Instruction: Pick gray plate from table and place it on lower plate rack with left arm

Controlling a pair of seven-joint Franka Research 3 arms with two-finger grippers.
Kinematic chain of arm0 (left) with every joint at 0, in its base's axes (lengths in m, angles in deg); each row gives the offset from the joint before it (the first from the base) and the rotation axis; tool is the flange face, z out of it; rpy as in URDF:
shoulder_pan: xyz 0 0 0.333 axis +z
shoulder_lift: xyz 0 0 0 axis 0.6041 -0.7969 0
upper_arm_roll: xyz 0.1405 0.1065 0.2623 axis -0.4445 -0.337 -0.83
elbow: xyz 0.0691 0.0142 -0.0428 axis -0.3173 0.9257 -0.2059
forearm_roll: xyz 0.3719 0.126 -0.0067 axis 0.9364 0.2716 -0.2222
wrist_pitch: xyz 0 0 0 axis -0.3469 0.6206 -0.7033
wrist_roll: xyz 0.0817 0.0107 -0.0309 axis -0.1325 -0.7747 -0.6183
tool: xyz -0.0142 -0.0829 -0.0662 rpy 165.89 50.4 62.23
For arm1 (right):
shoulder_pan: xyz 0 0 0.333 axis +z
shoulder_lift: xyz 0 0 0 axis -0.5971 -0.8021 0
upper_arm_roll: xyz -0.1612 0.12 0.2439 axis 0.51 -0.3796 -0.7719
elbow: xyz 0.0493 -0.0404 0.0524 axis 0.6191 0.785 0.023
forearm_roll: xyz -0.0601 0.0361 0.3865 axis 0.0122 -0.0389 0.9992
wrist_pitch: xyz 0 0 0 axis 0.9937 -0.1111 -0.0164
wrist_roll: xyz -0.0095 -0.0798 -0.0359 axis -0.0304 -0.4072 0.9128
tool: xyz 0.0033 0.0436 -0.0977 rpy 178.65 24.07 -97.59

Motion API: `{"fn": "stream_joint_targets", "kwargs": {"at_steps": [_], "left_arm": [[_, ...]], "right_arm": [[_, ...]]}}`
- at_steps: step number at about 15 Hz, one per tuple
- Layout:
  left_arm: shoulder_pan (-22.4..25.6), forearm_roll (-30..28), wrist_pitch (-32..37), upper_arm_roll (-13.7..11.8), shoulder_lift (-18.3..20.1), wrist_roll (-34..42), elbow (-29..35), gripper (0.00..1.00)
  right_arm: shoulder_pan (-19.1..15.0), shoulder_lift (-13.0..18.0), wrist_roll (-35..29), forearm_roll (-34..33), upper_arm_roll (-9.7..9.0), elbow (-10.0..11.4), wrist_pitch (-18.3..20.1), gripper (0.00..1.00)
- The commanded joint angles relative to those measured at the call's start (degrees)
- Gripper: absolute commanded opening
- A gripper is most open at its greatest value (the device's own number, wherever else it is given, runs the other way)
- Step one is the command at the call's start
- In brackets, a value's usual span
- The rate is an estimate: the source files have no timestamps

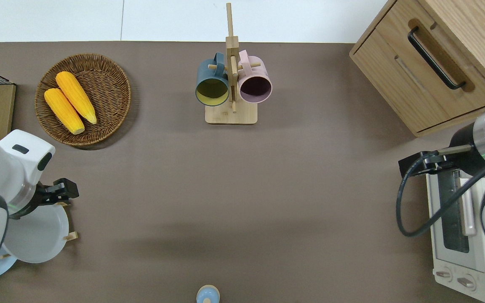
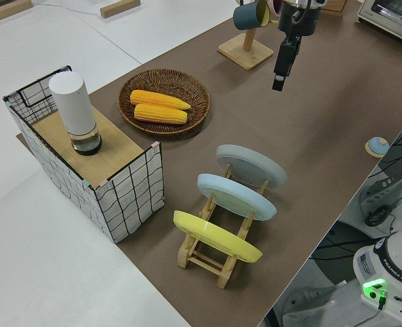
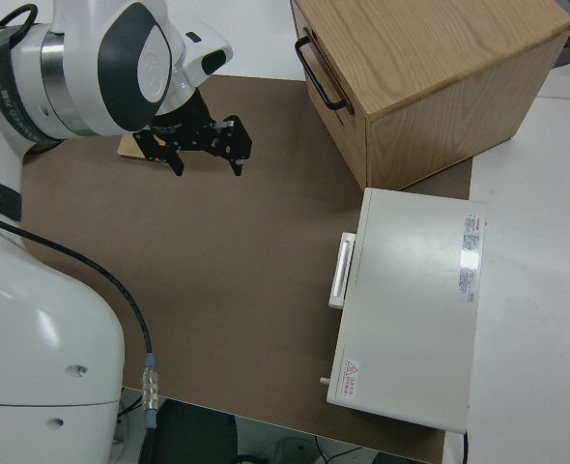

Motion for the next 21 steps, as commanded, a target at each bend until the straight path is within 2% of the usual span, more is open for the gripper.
{"fn": "stream_joint_targets", "kwargs": {"at_steps": [1, 3, 7, 10, 15, 17, 21], "left_arm": [[0.3, -8.0, -0.2, -1.4, 0.6, 7.1, -1.4, 0.99], [0.4, -10.8, -0.1, -1.8, 0.6, 9.5, -3.6, 1.0], [0.2, -10.9, -0.3, -1.7, 0.6, 13.8, -5.8, 1.0], [0.0, -10.4, -1.3, -1.4, 0.5, 14.3, -6.7, 1.0], [0.1, -10.6, -1.4, -1.4, -2.2, 14.1, -11.4, 1.0], [0.0, -10.5, -1.5, -1.2, -4.6, 13.7, -14.1, 1.0], [0.2, -10.5, -1.9, -1.4, -5.3, 13.9, -15.1, 1.0]], "right_arm": [[-1.3, 0.1, -0.7, -0.4, -1.21, -0.4, 0.6, 0.983], [-1.3, 0.1, -0.7, -0.4, -1.13, -0.4, 0.6, 0.983], [-1.3, 0.1, -0.7, -0.4, -1.21, -0.4, 0.6, 0.983], [-1.3, 0.1, -0.7, -0.3, -1.21, -0.4, 0.6, 0.983], [-1.3, 0.1, -0.7, -0.3, -1.21, -0.4, 0.6, 0.983], [-1.3, 0.1, -0.7, -0.4, -1.21, -0.4, 0.7, 0.983], [-1.3, 0.1, -0.7, -0.4, -1.21, -0.4, 0.6, 0.983]]}}
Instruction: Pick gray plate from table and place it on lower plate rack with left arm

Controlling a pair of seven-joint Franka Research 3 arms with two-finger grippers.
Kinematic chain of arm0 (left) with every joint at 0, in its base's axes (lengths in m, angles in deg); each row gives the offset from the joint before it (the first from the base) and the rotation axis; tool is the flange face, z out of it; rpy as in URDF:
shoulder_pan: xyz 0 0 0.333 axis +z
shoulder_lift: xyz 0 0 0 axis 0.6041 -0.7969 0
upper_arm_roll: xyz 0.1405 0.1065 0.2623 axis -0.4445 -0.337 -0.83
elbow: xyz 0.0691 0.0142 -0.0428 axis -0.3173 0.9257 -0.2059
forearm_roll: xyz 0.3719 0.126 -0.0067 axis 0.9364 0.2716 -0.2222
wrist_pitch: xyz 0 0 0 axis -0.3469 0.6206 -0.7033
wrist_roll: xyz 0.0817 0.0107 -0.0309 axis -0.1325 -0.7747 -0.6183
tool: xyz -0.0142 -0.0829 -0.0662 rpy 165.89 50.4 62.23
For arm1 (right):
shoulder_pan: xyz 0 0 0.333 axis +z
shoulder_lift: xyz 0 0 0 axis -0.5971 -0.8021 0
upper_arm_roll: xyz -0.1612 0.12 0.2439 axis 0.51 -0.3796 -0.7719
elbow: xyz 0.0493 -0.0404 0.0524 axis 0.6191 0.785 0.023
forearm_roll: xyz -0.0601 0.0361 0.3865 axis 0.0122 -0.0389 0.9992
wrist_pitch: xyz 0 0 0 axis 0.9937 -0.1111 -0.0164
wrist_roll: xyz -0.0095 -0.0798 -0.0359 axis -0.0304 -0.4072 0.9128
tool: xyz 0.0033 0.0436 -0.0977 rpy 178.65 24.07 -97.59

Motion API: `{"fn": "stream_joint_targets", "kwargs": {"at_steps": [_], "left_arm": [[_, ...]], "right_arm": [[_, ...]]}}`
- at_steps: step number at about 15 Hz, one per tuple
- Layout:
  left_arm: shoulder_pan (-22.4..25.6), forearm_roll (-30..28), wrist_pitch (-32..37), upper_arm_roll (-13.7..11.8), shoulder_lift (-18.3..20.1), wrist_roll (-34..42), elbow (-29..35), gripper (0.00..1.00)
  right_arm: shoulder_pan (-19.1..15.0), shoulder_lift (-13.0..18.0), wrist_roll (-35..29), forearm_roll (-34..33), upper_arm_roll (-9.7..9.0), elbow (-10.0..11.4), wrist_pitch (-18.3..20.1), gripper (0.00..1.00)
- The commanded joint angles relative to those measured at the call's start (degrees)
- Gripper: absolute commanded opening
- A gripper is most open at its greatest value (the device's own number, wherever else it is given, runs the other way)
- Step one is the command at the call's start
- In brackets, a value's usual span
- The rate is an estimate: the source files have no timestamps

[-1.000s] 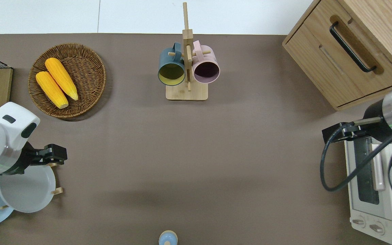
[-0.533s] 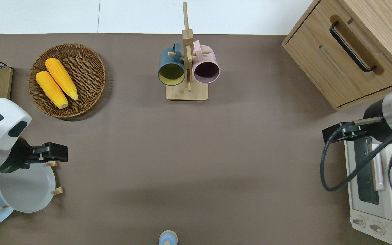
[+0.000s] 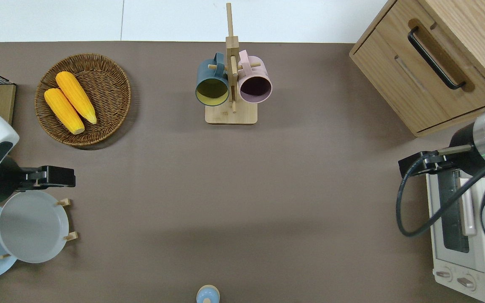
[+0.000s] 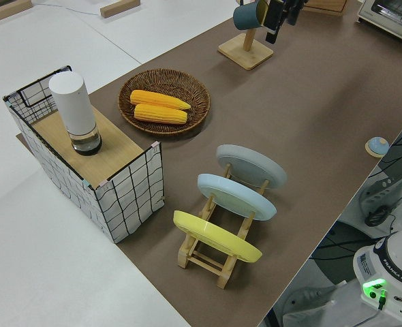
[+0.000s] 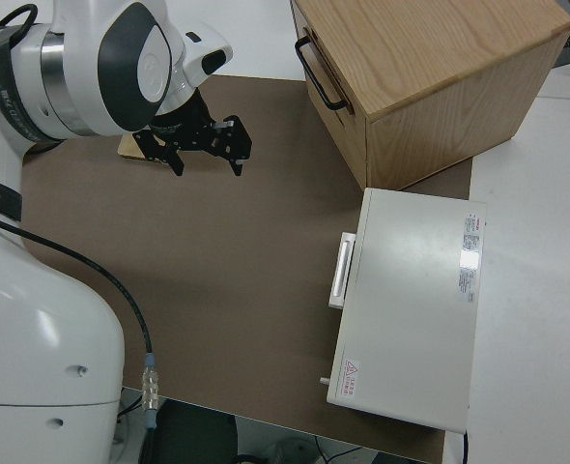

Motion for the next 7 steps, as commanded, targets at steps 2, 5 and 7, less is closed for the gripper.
{"fn": "stream_joint_targets", "kwargs": {"at_steps": [2, 5, 7], "left_arm": [[-0.1, -0.6, -2.1, -0.5, -1.7, 0.8, -2.2, 1.0], [0.0, -0.3, -4.0, -0.6, -1.8, 0.8, -1.7, 1.0], [0.0, -0.3, -4.0, -0.6, -1.8, 0.8, -1.5, 1.0]], "right_arm": [[-1.3, 0.1, -0.7, -0.4, -1.21, -0.4, 0.6, 0.983], [-1.3, 0.2, -0.7, -0.4, -1.21, -0.4, 0.6, 0.983], [-1.3, 0.1, -0.7, -0.4, -1.21, -0.4, 0.6, 0.983]]}}
